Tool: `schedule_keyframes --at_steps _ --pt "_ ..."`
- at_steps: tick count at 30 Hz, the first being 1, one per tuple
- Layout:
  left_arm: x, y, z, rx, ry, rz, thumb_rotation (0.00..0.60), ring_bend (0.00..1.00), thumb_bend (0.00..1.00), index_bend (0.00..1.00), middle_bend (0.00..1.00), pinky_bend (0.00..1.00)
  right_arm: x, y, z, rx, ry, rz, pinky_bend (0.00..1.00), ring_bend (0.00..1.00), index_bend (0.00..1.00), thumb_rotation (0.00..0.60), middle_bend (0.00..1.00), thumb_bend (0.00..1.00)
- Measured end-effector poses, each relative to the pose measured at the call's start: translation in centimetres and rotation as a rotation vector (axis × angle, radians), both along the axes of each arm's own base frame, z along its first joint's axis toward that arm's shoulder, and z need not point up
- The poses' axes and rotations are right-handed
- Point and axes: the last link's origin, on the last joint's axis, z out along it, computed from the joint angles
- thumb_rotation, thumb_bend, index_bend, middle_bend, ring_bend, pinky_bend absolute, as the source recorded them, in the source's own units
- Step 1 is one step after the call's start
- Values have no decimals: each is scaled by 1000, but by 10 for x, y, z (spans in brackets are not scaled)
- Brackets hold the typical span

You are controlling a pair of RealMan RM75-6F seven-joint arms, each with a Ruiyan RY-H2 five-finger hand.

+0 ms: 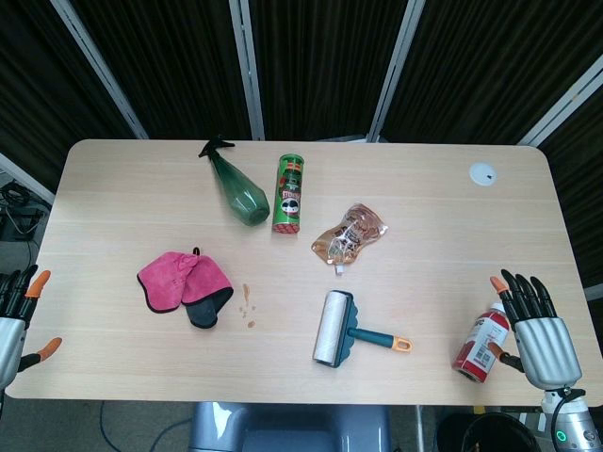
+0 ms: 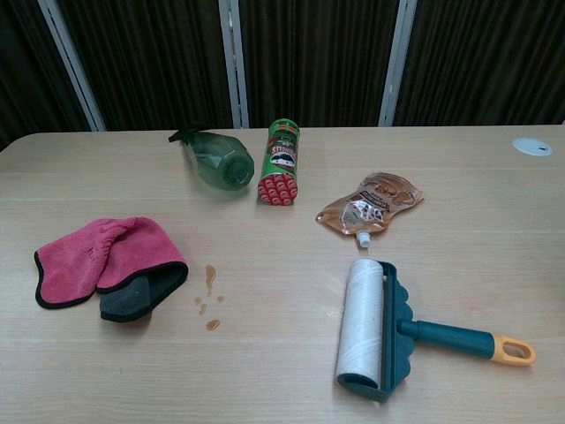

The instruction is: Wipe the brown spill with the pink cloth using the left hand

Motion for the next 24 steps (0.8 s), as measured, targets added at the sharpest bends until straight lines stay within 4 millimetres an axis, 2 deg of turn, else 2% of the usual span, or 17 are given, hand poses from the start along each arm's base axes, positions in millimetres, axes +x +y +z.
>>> schedule_keyframes --at_steps 16,24 --pt "0 0 -2 -41 -3 13 600 0 0 0 0 0 1 0 -1 8 -5 -4 20 0 0 600 0 31" --pt "-1 9 -5 -64 23 23 600 0 0 0 0 0 0 0 -3 17 -4 -15 19 0 0 600 0 31"
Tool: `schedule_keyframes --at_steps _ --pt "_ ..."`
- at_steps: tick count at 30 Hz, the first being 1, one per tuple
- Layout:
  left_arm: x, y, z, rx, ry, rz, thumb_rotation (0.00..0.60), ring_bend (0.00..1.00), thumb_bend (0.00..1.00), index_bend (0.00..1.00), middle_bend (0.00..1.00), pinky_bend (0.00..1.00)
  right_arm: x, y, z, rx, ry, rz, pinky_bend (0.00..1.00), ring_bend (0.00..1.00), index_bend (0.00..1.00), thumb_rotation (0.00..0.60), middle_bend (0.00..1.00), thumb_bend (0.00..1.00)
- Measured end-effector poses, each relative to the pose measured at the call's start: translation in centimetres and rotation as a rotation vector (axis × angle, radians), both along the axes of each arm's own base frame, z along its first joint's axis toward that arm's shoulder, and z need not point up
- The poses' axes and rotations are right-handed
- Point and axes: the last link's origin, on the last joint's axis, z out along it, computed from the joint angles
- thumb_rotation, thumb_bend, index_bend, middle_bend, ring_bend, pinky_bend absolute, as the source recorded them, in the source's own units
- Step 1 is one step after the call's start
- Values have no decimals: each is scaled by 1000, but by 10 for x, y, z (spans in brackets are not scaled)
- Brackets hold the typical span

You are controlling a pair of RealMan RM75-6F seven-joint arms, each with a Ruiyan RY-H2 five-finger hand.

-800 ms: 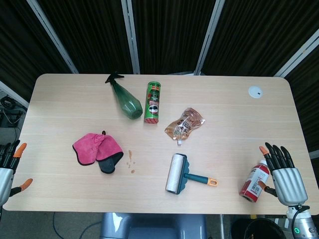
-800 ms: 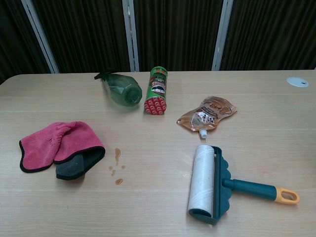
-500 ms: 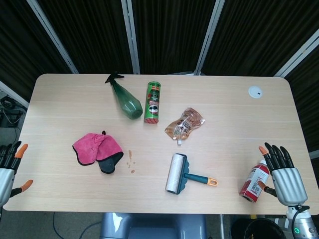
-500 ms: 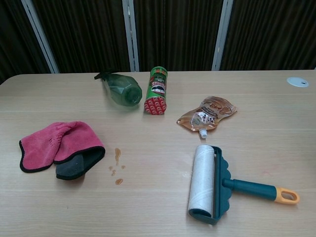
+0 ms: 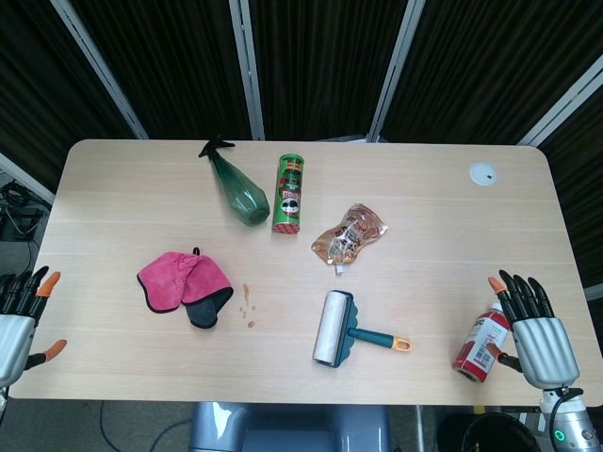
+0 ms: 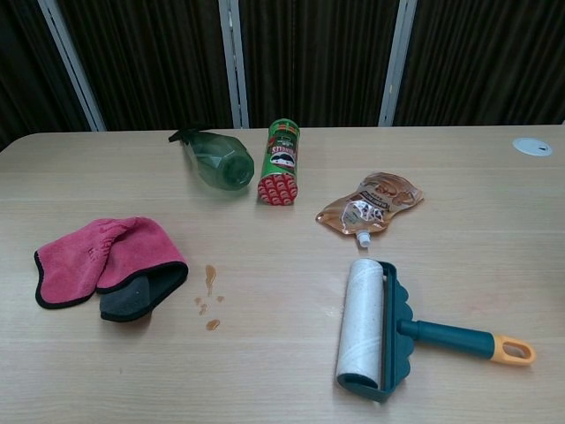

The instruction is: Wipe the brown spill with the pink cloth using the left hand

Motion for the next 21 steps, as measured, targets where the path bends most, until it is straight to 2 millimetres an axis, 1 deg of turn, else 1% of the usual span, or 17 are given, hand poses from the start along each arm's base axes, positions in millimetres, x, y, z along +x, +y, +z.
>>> schedule_keyframes --at_steps 4,10,13,16,21 --pt "2 14 -4 -18 46 -15 600 0 0 0 0 0 0 0 2 -3 -13 -4 19 0 0 600 0 32" --pt "5 43 -21 -89 108 -12 600 0 0 40 0 2 0 0 1 4 -20 -8 20 0 0 600 0 30" --pt "7 62 -33 -132 123 13 600 0 0 67 0 17 -1 -1 0 11 -27 -17 20 0 0 600 0 30" --pt "10 83 -50 -162 135 47 600 0 0 80 0 31 -2 -1 1 11 -37 -21 20 0 0 600 0 31" --pt "18 110 -76 -195 193 52 600 0 0 105 0 34 -2 -1 2 12 -49 -24 19 0 0 600 0 31"
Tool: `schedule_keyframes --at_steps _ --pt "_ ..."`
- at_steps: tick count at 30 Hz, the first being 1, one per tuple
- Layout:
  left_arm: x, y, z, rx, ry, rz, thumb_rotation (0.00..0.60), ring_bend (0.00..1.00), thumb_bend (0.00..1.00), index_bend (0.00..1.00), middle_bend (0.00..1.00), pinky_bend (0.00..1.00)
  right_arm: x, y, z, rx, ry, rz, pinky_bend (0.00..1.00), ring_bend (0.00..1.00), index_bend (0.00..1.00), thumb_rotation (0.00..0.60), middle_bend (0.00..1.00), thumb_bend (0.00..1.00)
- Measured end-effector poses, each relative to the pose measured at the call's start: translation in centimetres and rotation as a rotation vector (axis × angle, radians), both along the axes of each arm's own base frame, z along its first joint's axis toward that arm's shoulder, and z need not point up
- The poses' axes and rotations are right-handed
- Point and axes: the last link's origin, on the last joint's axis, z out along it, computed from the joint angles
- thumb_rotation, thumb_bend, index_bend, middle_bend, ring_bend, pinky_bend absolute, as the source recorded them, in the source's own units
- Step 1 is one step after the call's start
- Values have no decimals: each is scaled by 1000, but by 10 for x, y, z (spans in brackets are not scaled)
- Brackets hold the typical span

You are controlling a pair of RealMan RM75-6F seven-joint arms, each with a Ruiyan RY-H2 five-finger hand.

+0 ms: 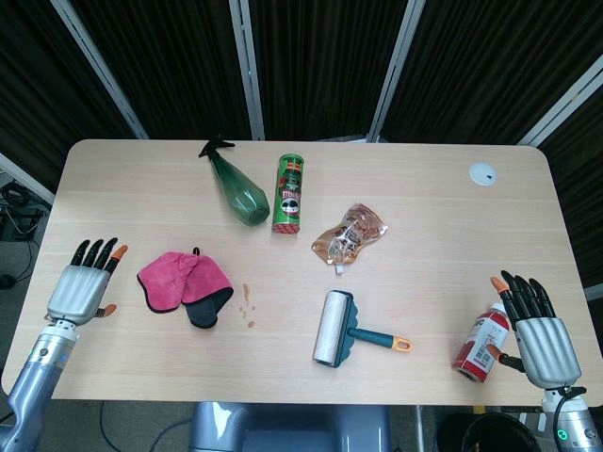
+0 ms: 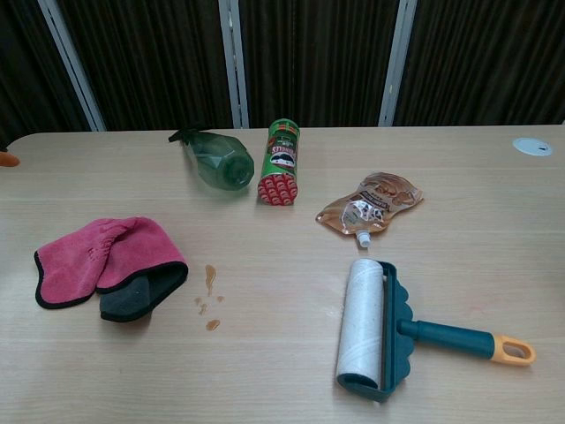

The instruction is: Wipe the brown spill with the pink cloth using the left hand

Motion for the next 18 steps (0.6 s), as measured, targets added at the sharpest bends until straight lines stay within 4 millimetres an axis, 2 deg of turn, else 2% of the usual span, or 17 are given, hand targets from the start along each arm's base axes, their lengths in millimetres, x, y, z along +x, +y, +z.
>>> schedule_keyframes --at_steps 10,18 --pt "11 23 -43 -45 25 42 600 0 0 122 0 42 1 0 0 3 -15 -8 20 0 0 600 0 32" --pt "30 37 -73 -61 20 40 600 0 0 135 0 57 -1 0 3 -5 -44 -30 19 0 0 600 0 31"
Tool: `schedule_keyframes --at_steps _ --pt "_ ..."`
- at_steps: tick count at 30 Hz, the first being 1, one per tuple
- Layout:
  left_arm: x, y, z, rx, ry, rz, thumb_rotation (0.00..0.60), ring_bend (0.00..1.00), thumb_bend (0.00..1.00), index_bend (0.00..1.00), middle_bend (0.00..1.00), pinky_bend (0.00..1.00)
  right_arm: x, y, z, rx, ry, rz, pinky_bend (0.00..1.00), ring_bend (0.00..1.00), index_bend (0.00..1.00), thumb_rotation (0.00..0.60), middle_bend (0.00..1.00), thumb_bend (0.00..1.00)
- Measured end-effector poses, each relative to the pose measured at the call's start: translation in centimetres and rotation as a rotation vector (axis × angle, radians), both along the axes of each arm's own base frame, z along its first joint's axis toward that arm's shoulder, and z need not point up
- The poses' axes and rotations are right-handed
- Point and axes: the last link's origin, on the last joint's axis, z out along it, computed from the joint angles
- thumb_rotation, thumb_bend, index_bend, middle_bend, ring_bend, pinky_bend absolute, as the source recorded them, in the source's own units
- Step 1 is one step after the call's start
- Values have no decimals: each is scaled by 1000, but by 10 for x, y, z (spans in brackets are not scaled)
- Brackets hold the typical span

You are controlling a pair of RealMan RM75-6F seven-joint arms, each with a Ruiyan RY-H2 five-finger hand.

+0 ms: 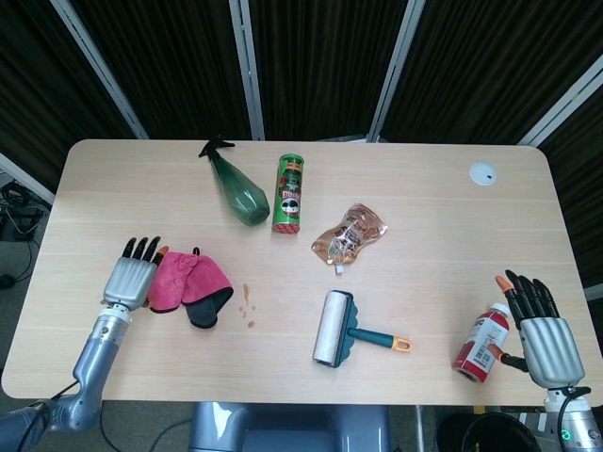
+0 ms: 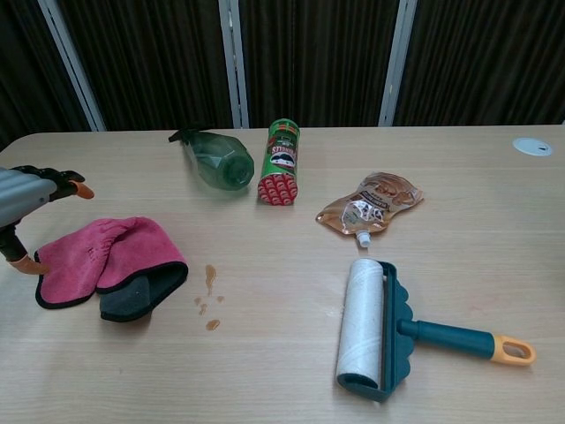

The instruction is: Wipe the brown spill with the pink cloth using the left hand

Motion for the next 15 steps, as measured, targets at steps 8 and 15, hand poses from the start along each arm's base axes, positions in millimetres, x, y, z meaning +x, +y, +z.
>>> schedule_keyframes --at_steps 8,15 --pt "14 13 -27 -11 -9 12 600 0 0 154 0 75 1 0 0 0 -9 -7 20 0 0 600 0 31" --pt "9 17 -41 -15 29 21 600 99 0 251 129 205 0 0 1 -2 -25 -23 20 0 0 600 0 33"
